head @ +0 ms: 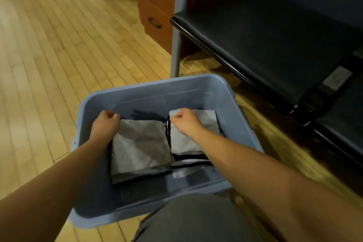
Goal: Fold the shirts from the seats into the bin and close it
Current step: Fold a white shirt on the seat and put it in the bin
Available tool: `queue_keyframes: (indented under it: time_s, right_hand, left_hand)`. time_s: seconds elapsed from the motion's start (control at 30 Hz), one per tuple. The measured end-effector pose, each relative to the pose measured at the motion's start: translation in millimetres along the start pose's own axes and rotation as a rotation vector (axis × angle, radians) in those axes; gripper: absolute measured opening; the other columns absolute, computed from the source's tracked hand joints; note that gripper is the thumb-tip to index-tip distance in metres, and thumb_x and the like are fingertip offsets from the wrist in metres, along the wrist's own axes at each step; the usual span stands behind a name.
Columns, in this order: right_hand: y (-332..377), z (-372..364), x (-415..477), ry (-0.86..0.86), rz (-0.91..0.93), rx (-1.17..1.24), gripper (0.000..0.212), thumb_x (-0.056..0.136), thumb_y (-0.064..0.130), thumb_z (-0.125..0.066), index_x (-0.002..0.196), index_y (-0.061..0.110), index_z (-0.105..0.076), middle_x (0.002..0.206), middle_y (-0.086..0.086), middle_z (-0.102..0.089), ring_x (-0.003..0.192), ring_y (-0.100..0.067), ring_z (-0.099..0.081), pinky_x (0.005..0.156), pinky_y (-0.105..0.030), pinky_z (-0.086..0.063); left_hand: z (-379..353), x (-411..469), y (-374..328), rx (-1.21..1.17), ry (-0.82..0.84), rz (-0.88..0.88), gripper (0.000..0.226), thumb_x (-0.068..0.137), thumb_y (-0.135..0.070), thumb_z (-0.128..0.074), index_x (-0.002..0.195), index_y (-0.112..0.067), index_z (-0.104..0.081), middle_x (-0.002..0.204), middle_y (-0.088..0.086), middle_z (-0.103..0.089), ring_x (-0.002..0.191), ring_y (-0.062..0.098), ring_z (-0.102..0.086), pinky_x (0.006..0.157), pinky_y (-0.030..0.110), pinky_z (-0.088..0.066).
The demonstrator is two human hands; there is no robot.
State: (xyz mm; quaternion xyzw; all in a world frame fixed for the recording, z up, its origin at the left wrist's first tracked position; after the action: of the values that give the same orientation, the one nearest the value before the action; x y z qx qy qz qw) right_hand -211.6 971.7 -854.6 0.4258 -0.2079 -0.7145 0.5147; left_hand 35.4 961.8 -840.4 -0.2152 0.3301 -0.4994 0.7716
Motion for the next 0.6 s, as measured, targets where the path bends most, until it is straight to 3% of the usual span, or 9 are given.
queue_keyframes:
  time_s: [0.07,0.13,0.2,0.27,0.37,0.47,0.6]
  right_hand:
    - [6,37,-5,-0.044,-0.003,0.026,0.047,0.093,0.018,-0.057,0.053,0.019,-0.031,0.05,-0.001,-0.032,0.051,-0.019,-0.037,0.057,-0.031,-0.036]
    - [11,78,-16,-0.114,-0.024,0.088,0.041,0.09,0.022,-0.057,0.054,0.022,-0.036,0.056,-0.004,-0.04,0.061,-0.024,-0.051,0.065,-0.037,-0.049]
    - [14,124,-32,-0.203,-0.005,0.124,0.024,0.084,0.028,-0.058,0.062,0.022,-0.049,0.067,-0.006,-0.049,0.082,-0.033,-0.069,0.08,-0.05,-0.059]
    - [17,173,-52,-0.287,0.038,0.136,0.01,0.081,0.027,-0.058,0.073,0.021,-0.058,0.073,-0.006,-0.051,0.087,-0.029,-0.071,0.082,-0.059,-0.056]
    - [17,247,-96,-0.423,0.062,0.163,0.011,0.086,0.028,-0.059,0.079,0.02,-0.06,0.077,-0.006,-0.054,0.077,-0.02,-0.062,0.084,-0.053,-0.058]
    - [-9,316,-144,-0.536,0.026,0.155,0.02,0.094,0.03,-0.059,0.088,0.011,-0.065,0.089,-0.007,-0.067,0.091,-0.021,-0.067,0.09,-0.043,-0.057]
    - [-81,394,-223,-0.697,-0.064,0.114,0.02,0.096,0.031,-0.058,0.101,0.013,-0.066,0.098,-0.005,-0.068,0.095,-0.02,-0.066,0.089,-0.042,-0.057]
  left_hand:
    - [0,0,-36,0.023,0.048,-0.076,0.025,0.096,-0.025,-0.047,0.096,-0.003,-0.06,0.087,0.016,-0.064,0.077,0.03,-0.058,0.063,0.037,-0.042]
    - [-5,-9,-85,-0.036,0.121,-0.136,0.021,0.092,-0.026,-0.051,0.092,-0.009,-0.064,0.087,0.013,-0.068,0.082,0.03,-0.064,0.071,0.041,-0.052]
    - [-15,-28,-141,-0.111,0.224,-0.223,0.016,0.093,-0.022,-0.052,0.089,-0.013,-0.065,0.091,0.012,-0.073,0.084,0.028,-0.068,0.077,0.041,-0.056]
    - [-29,-54,-197,-0.156,0.341,-0.315,0.016,0.099,-0.015,-0.049,0.091,-0.012,-0.062,0.092,0.012,-0.073,0.082,0.025,-0.069,0.069,0.034,-0.055]
    - [-56,-106,-276,-0.12,0.444,-0.478,0.019,0.101,-0.012,-0.047,0.09,-0.011,-0.063,0.086,0.009,-0.071,0.076,0.021,-0.068,0.07,0.031,-0.055]
    - [-92,-167,-343,-0.076,0.544,-0.587,0.018,0.1,-0.011,-0.049,0.091,-0.011,-0.065,0.082,0.006,-0.071,0.07,0.016,-0.066,0.059,0.023,-0.054]
    - [-158,-260,-404,0.012,0.688,-0.741,0.018,0.1,-0.017,-0.048,0.092,-0.015,-0.064,0.082,0.0,-0.07,0.076,0.015,-0.065,0.068,0.026,-0.051]
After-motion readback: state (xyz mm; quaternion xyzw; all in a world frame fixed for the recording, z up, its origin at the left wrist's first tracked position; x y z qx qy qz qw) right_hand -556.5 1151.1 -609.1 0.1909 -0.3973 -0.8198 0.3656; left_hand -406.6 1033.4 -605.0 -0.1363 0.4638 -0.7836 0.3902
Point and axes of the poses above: each hand's wrist, its own x-axis towards the middle knuckle, its own z-axis out of the back of the hand, y = z × x, the point moved 2 cm from there along x, towards the middle knuckle
